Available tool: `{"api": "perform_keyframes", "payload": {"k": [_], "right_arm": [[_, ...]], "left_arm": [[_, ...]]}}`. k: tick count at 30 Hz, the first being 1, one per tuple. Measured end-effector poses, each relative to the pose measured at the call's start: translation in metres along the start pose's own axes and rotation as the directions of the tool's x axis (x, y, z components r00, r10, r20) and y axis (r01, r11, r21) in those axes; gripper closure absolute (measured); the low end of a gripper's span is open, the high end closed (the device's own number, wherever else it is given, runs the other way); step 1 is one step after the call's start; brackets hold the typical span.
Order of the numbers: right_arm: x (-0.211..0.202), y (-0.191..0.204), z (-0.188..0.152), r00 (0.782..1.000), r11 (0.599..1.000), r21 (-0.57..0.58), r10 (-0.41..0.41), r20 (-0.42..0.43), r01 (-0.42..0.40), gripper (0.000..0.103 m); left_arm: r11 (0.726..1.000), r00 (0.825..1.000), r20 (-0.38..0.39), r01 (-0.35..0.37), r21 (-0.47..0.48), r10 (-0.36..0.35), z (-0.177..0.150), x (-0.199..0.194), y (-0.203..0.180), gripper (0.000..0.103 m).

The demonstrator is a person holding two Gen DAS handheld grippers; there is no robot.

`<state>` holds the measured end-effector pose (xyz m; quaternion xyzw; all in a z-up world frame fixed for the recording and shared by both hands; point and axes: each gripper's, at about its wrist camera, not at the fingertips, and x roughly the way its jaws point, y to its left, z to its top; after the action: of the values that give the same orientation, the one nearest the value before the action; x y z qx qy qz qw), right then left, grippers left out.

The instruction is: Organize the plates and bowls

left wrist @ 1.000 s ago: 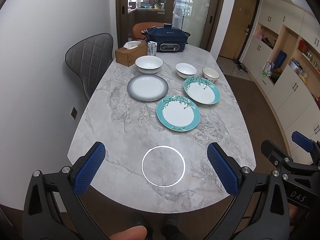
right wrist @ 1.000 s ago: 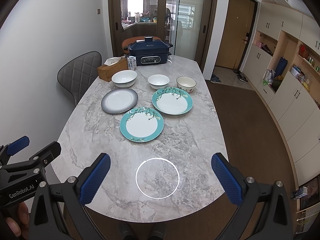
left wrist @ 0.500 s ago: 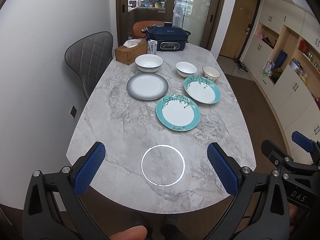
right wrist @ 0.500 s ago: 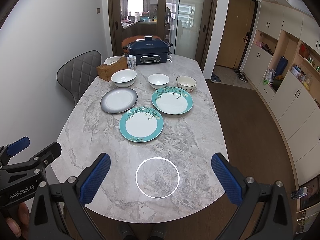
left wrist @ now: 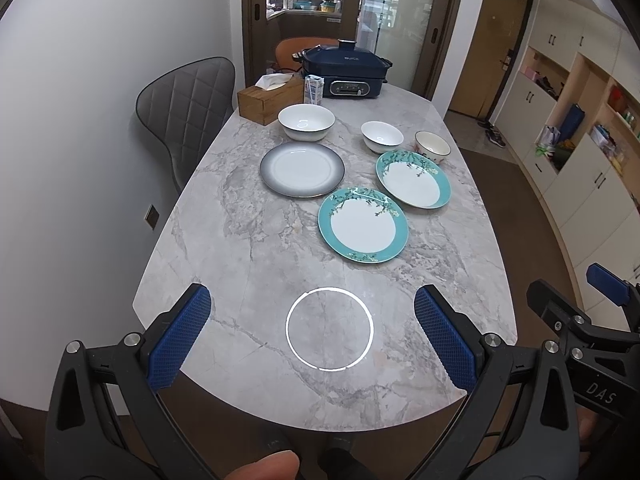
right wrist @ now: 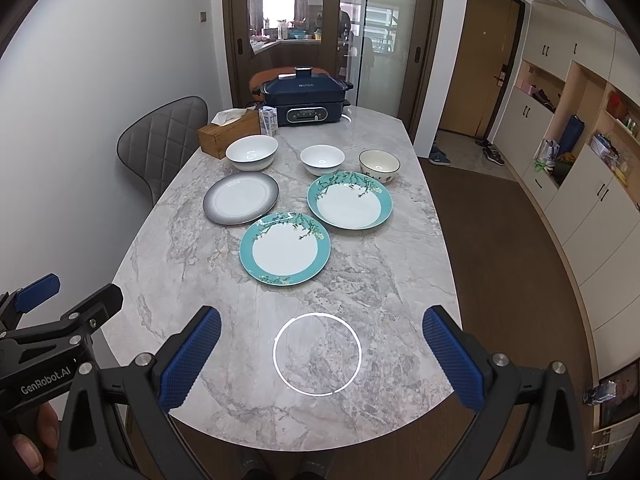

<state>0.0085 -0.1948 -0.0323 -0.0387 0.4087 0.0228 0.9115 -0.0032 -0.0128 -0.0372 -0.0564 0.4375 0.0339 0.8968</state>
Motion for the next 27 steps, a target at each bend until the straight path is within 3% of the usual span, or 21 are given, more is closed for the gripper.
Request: {"api": "perform_keyframes", "payload": {"k": [6,10,13,15,17,19,24,27], "right_arm": [[0.02,-0.01,0.007,0.999,0.999,-0.023,0.034,-0.015,-0.034,0.0],[0.046,-0.019,-0.001,0.996,0.996,-0.026,0.078,-0.042,-0.079,0.0],[0.078,-0.028,-0.011,0.988,0.995,-0.005,0.101,-0.113,-0.102,0.0],[0.097,-0.034,-0.017,0.981,0.992,0.015,0.125,-0.151,-0.124,0.0],[0.118,-0.037,-0.02,0.974,0.992,0.025,0.126,-0.186,-0.124,0.0],[0.136,-0.039,-0.022,0.966,0.99,0.041,0.139,-0.219,-0.133,0.0],[0.182,-0.04,-0.015,0.948,0.981,0.115,0.179,-0.264,-0.154,0.0],[0.206,-0.035,0.0,0.943,0.975,0.155,0.195,-0.269,-0.158,0.002]], "left_arm": [[0.999,1.0,-0.028,0.007,-0.049,-0.008,0.005,0.027,0.0,0.0],[0.994,0.993,-0.109,0.038,-0.099,-0.049,-0.008,0.067,0.004,0.0],[0.981,0.968,-0.228,0.059,-0.186,-0.102,-0.023,0.108,0.018,0.001],[0.967,0.953,-0.266,0.078,-0.244,-0.144,-0.039,0.131,0.029,0.001],[0.936,0.93,-0.299,0.109,-0.334,-0.215,-0.05,0.154,0.044,0.001],[0.91,0.917,-0.309,0.118,-0.397,-0.253,-0.056,0.179,0.058,0.001],[0.924,0.928,-0.247,0.189,-0.332,-0.279,-0.033,0.228,0.071,0.001],[0.917,0.918,-0.219,0.256,-0.306,-0.33,-0.006,0.26,0.079,0.001]]}}
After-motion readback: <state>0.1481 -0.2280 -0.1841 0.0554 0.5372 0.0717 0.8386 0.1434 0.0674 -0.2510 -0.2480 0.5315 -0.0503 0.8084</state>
